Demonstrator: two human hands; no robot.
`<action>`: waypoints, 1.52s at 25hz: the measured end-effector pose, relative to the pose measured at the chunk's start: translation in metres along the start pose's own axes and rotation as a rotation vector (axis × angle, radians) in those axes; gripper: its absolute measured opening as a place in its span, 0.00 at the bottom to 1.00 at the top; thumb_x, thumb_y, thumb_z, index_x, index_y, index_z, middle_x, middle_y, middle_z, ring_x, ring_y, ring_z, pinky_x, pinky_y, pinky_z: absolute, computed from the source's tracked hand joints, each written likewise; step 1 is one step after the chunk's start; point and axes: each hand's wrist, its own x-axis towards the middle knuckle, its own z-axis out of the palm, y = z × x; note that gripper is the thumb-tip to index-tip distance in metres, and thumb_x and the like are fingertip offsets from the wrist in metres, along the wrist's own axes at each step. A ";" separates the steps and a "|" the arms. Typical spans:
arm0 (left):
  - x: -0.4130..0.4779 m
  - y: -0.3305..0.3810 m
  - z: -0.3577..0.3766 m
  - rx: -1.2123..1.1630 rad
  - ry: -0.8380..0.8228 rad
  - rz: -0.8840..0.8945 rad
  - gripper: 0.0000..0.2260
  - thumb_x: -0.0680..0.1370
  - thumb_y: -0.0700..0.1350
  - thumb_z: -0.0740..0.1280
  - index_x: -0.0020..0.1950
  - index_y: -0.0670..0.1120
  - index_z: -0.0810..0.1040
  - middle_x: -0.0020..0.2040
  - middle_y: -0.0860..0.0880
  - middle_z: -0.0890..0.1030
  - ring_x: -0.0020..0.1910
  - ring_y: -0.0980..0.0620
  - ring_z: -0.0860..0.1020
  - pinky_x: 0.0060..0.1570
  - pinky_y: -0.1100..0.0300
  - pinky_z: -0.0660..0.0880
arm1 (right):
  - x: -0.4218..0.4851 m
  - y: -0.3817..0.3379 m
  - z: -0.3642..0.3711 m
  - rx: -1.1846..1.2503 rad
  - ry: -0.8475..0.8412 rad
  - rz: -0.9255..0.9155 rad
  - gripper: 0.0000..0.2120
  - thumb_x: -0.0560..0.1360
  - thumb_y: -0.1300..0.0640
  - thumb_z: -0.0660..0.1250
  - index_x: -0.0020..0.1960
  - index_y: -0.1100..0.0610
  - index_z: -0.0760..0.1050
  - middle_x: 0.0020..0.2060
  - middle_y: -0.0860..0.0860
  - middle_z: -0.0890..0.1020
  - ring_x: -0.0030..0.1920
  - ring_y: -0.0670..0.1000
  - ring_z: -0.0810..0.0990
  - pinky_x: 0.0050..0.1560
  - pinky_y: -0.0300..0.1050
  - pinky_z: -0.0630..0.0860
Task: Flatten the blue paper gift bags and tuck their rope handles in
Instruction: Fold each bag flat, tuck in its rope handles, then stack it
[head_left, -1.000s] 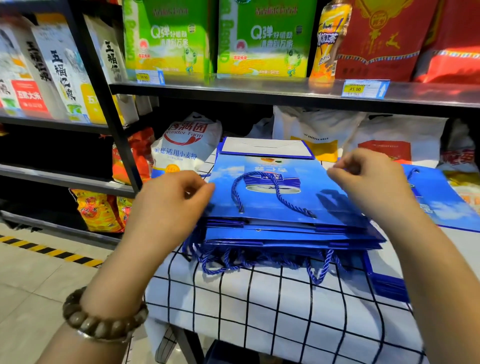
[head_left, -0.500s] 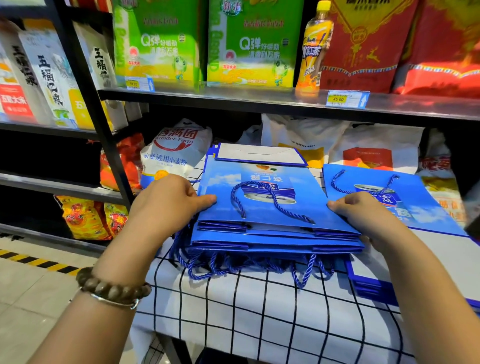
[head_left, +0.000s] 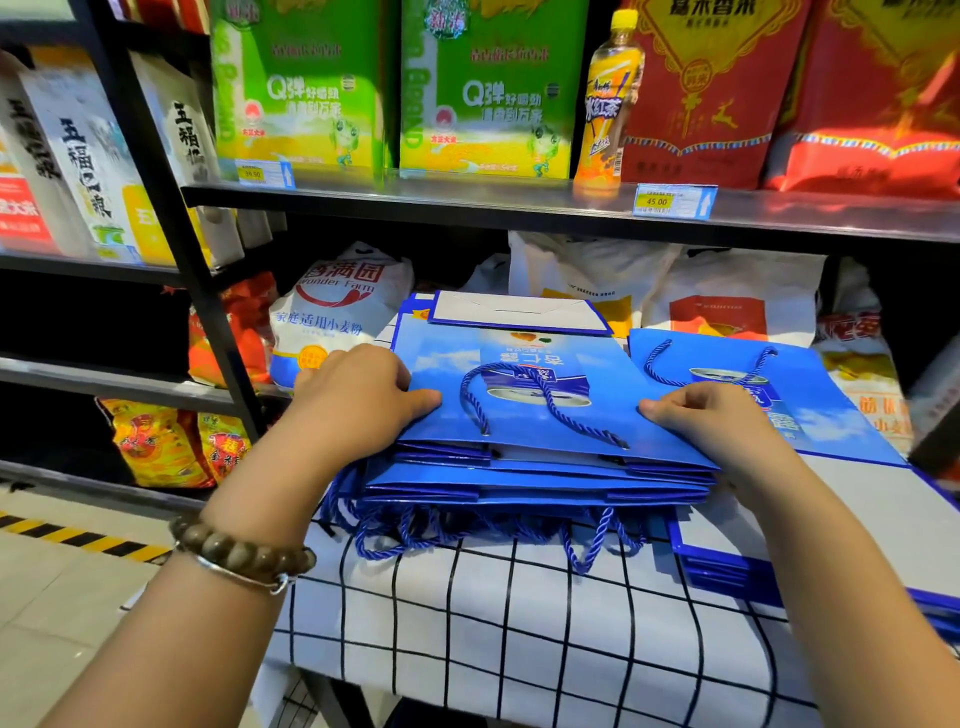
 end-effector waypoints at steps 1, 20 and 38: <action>0.000 0.004 -0.002 -0.056 0.019 0.001 0.19 0.75 0.58 0.64 0.54 0.44 0.79 0.58 0.44 0.77 0.57 0.42 0.73 0.50 0.53 0.64 | 0.000 0.002 -0.004 -0.012 0.043 -0.034 0.15 0.71 0.55 0.71 0.40 0.69 0.75 0.36 0.59 0.79 0.37 0.55 0.75 0.41 0.47 0.72; -0.041 0.186 0.087 0.289 -0.229 0.464 0.17 0.80 0.55 0.56 0.56 0.44 0.75 0.60 0.44 0.73 0.62 0.44 0.67 0.63 0.46 0.59 | -0.025 0.120 -0.176 -0.103 0.246 0.072 0.07 0.70 0.63 0.70 0.36 0.64 0.75 0.29 0.57 0.77 0.26 0.47 0.74 0.23 0.32 0.67; -0.057 0.197 0.127 0.114 -0.452 0.646 0.26 0.81 0.57 0.45 0.76 0.48 0.46 0.77 0.46 0.44 0.75 0.49 0.40 0.73 0.52 0.41 | -0.019 0.091 -0.102 -1.002 -0.328 0.040 0.30 0.78 0.40 0.44 0.75 0.50 0.39 0.75 0.53 0.39 0.75 0.53 0.40 0.73 0.53 0.43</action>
